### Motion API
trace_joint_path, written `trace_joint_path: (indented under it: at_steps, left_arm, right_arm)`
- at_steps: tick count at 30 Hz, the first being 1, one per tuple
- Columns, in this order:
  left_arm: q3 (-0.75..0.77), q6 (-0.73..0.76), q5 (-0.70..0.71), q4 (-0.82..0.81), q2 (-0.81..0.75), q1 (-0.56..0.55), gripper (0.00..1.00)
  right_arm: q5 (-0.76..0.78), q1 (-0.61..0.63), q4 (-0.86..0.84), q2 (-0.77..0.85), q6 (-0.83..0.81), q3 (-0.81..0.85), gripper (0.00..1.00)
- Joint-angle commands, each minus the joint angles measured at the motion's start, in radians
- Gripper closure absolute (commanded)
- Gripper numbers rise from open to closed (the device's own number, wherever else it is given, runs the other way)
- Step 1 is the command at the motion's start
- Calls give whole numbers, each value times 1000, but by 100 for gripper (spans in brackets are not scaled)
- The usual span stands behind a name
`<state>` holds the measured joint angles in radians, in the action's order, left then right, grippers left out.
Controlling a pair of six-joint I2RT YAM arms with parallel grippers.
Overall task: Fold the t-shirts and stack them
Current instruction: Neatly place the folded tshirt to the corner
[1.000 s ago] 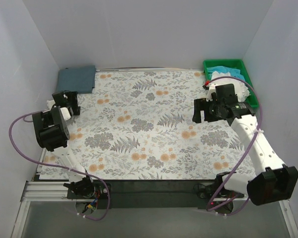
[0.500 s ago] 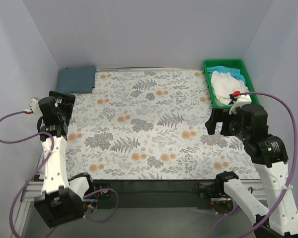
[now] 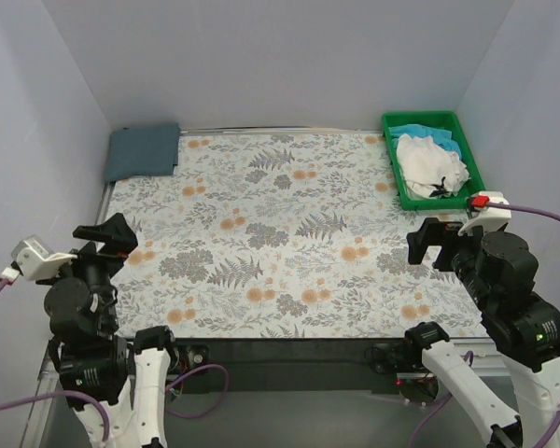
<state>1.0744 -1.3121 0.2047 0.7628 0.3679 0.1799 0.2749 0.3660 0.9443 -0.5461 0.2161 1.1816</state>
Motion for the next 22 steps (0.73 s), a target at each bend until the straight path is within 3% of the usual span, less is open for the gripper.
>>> trace_joint_path:
  at_steps: [1,4,9,22]
  left_arm:
    - [-19,91,32,47,-84,-3,2]
    - [-97,33,71,-2,-186,-3,2]
    - [-209,28,10,-52,-250,-2,2]
    - [-238,57,-2,-74,-259,-2,2]
  right_arm:
    - [69,16,-84,40,-17,-31,2]
    - [70,19,-105,70,-27,-59,2]
    - [78,19,-125,107,-37,-88,2]
    - [44,19,-165,130,-41,-125,2]
